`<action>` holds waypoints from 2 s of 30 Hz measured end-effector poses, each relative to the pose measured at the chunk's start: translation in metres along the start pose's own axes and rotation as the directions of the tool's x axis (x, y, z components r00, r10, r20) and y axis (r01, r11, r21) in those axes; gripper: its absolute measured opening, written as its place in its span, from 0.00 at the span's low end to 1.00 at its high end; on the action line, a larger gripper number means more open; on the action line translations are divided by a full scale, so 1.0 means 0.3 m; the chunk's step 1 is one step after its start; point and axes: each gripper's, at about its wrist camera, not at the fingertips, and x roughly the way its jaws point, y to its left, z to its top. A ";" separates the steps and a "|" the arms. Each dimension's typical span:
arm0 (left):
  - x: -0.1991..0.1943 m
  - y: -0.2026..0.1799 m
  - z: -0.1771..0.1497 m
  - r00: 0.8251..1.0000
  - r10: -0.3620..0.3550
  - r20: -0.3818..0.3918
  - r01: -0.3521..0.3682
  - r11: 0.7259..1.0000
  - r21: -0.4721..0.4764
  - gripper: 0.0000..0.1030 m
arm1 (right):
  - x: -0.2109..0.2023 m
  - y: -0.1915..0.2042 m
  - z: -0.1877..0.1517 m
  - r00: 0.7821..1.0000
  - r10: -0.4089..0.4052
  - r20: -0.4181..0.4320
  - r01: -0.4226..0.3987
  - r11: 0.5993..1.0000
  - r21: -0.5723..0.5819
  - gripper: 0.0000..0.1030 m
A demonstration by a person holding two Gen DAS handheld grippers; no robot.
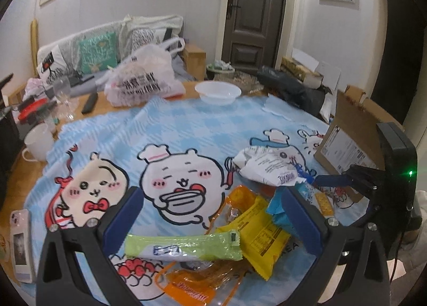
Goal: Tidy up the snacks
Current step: 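Grasp the blue-and-white cracker pack with the right gripper, then carry the cracker pack into the cardboard box and open the right gripper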
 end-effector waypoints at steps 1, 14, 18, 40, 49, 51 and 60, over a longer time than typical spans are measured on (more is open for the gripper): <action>0.014 -0.003 0.001 1.000 -0.007 -0.010 0.007 1.000 0.002 0.99 | 0.012 -0.009 -0.001 1.000 0.007 -0.011 -0.007 1.000 0.002 0.87; 0.100 -0.047 0.004 0.988 -0.103 -0.115 0.103 0.995 -0.001 0.98 | 0.048 -0.028 -0.018 0.992 0.099 -0.073 -0.096 0.994 0.050 0.61; 0.086 -0.074 0.015 0.985 -0.126 -0.119 0.128 0.992 0.010 0.96 | 0.030 -0.018 -0.023 0.994 0.089 -0.057 -0.087 0.995 0.039 0.60; -0.167 -0.423 0.291 0.890 -0.447 -0.091 0.449 0.893 0.001 0.50 | -0.446 0.044 0.070 0.916 0.078 0.393 -0.065 0.997 -0.046 0.60; -0.112 -0.734 0.438 0.895 -0.428 -0.126 0.446 0.870 0.210 0.49 | -0.601 -0.185 0.062 0.908 -0.004 0.418 -0.018 0.999 0.049 0.61; -0.056 -0.812 0.461 0.891 -0.425 -0.161 0.453 0.858 0.244 0.49 | -0.623 -0.246 0.050 0.911 -0.045 0.409 0.018 0.997 0.070 0.61; 0.202 -1.050 0.432 0.867 -0.358 -0.347 0.465 0.831 0.304 0.49 | -0.583 -0.515 -0.055 0.955 -0.163 0.247 0.118 0.975 0.187 0.62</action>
